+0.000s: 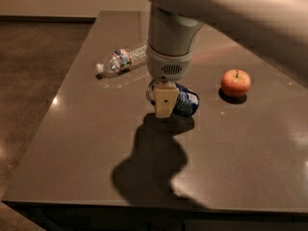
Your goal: Knock pepsi can over
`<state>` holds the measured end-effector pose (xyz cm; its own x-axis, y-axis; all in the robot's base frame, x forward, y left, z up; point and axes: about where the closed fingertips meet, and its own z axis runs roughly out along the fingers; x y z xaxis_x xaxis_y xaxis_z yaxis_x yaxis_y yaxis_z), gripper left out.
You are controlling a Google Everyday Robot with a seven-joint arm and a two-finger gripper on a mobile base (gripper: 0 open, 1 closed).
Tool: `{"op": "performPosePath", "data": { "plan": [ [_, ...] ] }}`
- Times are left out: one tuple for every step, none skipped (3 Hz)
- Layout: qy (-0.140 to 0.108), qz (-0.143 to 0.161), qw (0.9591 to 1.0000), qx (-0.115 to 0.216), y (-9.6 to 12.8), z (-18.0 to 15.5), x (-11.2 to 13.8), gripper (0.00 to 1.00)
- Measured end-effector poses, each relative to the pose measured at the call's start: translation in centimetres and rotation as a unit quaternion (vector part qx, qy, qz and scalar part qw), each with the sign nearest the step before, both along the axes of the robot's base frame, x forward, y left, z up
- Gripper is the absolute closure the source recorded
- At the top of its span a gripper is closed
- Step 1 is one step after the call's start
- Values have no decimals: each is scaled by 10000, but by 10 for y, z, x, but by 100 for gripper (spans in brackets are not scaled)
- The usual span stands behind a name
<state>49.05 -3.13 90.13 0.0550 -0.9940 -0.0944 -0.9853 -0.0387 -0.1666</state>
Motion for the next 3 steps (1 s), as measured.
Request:
{"op": "performPosePath", "data": {
  "plan": [
    [-11,141,9995,-278,2,-12,5,36],
    [34,249,9986,-466,4,-26,8,12],
    [190,402,9970,-625,4,-48,5,0]
  ]
}}
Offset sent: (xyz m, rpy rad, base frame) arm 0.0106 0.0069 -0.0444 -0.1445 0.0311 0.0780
